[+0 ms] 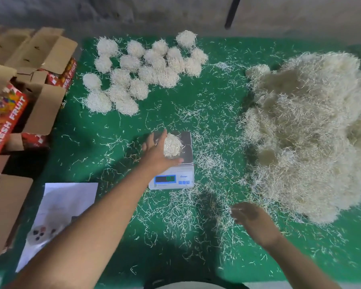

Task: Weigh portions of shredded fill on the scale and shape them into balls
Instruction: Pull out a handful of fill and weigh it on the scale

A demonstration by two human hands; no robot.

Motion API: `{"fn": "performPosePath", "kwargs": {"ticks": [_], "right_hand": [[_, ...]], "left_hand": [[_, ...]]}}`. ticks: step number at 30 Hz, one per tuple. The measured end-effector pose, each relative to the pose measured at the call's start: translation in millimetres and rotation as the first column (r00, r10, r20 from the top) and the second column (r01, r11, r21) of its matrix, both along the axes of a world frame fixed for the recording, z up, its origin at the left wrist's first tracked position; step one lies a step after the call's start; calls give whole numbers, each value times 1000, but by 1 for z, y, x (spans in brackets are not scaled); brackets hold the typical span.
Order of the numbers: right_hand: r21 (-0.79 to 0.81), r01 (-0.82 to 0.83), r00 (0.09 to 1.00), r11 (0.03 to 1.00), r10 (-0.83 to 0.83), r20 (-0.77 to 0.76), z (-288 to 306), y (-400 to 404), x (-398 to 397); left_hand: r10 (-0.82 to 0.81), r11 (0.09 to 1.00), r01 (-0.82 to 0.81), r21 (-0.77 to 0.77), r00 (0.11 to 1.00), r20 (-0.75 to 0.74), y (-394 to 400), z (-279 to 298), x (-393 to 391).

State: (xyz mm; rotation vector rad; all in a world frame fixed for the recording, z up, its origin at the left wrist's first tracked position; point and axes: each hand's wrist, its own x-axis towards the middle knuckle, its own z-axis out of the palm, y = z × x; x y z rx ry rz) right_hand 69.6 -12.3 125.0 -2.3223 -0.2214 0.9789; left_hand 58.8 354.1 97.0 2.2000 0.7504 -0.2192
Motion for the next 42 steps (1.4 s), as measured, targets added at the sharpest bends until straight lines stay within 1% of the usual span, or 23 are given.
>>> {"fn": "performPosePath", "kwargs": {"ticks": [3, 6, 10, 13, 14, 16, 18, 20, 22, 24, 26, 28, 29, 30, 31, 32, 33, 34, 36, 38, 39, 40, 42], "right_hand": [[-10, 22, 1000, 1000, -22, 19, 7, -3, -11], [-22, 51, 998, 998, -50, 27, 13, -3, -19], [27, 108, 994, 994, -109, 34, 26, 5, -16], [132, 138, 989, 982, -143, 35, 43, 7, -9], [166, 144, 988, 976, -151, 27, 49, 7, -5], [219, 175, 982, 960, -186, 32, 58, 10, 4], [279, 202, 976, 939, -217, 22, 72, 19, 14], [369, 185, 982, 911, -189, -27, 89, 33, 22], [456, 128, 992, 880, -113, -62, 106, 50, 25], [538, 113, 991, 835, -54, -124, 118, 68, 26], [644, 216, 949, 734, -2, -315, 128, 85, 20], [641, 465, 774, 610, 70, -629, 135, 95, 12], [604, 568, 694, 559, 69, -717, 140, 97, 8], [569, 643, 635, 513, 59, -770, 141, 98, 3], [531, 707, 569, 466, 70, -819, 140, 97, 0], [505, 753, 508, 422, 115, -854, 139, 97, 0], [494, 766, 476, 412, 153, -866, 139, 96, -2], [507, 745, 487, 435, 165, -858, 140, 97, -6], [523, 694, 519, 495, 159, -840, 147, 98, -12], [524, 685, 554, 507, 105, -826, 151, 98, -15], [539, 679, 588, 499, 70, -806, 149, 96, -14], [562, 667, 629, 489, 36, -777, 147, 94, -10], [599, 645, 686, 476, -15, -727, 151, 89, -1]], "left_hand": [[-9, 999, 9, 43, 1000, -17, 5, -19, 44], [52, 990, -40, 137, 995, -88, 3, -41, 74], [71, 967, -15, 253, 974, -214, -9, -54, 75], [68, 973, -44, 225, 993, -99, -25, -43, 59], [88, 984, -84, 155, 996, -16, -32, -34, 51], [217, 964, -201, -174, 973, 75, -47, -3, 36], [363, 794, -288, -535, 931, 37, -65, 33, 17], [458, 571, -327, -753, 888, -39, -79, 61, -2], [494, 360, -277, -891, 866, -70, -96, 91, -19], [504, 299, -198, -933, 863, -22, -116, 116, -32], [531, 348, -157, -924, 846, 56, -138, 134, -44], [528, 499, -177, -848, 838, 136, -160, 153, -53], [525, 599, -224, -769, 835, 165, -169, 159, -58], [510, 718, -281, -637, 835, 207, -177, 164, -63], [443, 854, -310, -417, 853, 274, -183, 167, -68], [334, 942, -303, -143, 889, 315, -188, 167, -74], [255, 954, -292, 71, 911, 324, -193, 167, -78], [232, 943, -293, 161, 920, 315, -198, 169, -81], [253, 941, -303, 150, 926, 282, -209, 173, -84], [256, 958, -281, 55, 926, 278, -218, 178, -87], [269, 963, -263, -58, 918, 293, -220, 181, -89], [317, 939, -251, -234, 897, 307, -220, 184, -91], [494, 765, -263, -588, 825, 274, -221, 191, -99]]}}
